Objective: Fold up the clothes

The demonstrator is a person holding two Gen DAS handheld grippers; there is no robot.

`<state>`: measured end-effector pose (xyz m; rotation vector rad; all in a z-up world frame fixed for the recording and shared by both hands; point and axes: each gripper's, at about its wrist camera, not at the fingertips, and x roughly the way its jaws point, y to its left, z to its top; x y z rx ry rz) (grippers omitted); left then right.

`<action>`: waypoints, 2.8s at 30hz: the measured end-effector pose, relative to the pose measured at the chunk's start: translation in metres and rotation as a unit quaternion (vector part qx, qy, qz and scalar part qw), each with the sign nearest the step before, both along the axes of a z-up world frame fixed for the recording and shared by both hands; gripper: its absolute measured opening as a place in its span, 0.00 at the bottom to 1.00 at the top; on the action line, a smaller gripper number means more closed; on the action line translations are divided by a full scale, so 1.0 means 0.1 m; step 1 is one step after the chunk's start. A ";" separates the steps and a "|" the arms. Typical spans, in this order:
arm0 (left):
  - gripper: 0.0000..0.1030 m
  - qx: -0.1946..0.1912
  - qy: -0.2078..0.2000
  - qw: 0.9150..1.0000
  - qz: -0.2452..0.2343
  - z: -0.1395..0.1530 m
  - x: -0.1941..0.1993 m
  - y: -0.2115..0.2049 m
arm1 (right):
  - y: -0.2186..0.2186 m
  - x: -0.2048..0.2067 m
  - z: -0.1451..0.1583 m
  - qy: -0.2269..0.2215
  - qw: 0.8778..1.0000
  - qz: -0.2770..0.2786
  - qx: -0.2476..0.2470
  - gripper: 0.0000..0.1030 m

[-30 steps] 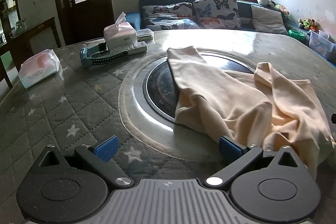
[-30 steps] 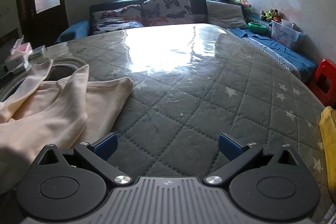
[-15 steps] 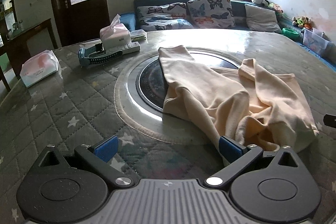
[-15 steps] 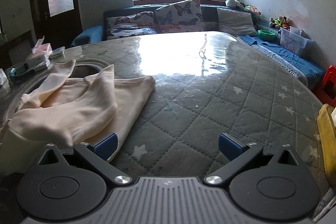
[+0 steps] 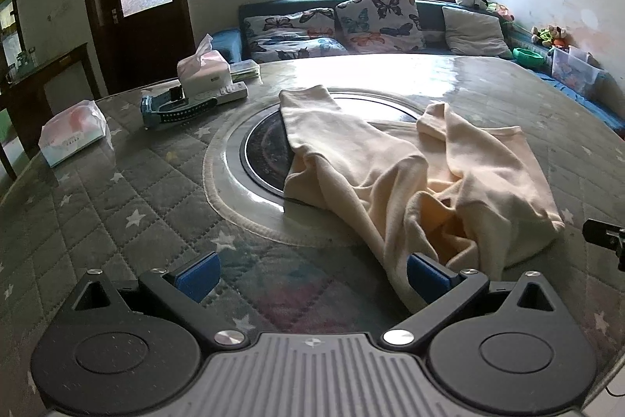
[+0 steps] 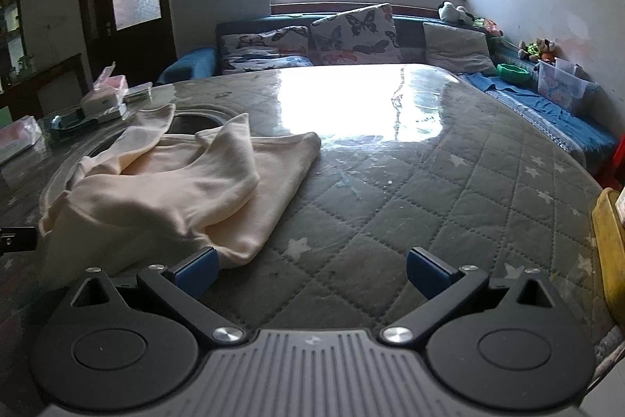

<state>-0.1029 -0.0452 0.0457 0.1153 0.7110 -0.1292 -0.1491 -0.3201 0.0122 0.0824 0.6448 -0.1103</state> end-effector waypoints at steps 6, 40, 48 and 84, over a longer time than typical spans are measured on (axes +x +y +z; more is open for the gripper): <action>1.00 0.005 0.000 1.000 -0.010 0.02 -0.09 -0.07 | 0.08 -0.09 0.04 -0.006 1.000 0.015 -0.002 1.00; 1.00 0.006 0.010 1.000 -0.029 0.02 -0.11 -0.21 | 0.35 -0.09 0.04 0.002 0.999 0.048 0.000 1.00; 1.00 0.005 0.010 0.999 -0.032 0.03 -0.08 -0.22 | 0.37 -0.06 0.06 0.001 0.999 0.054 0.001 1.00; 1.00 -0.016 0.001 1.000 -0.016 0.21 0.19 -0.10 | 0.40 0.15 0.24 -0.010 0.997 0.078 0.010 0.91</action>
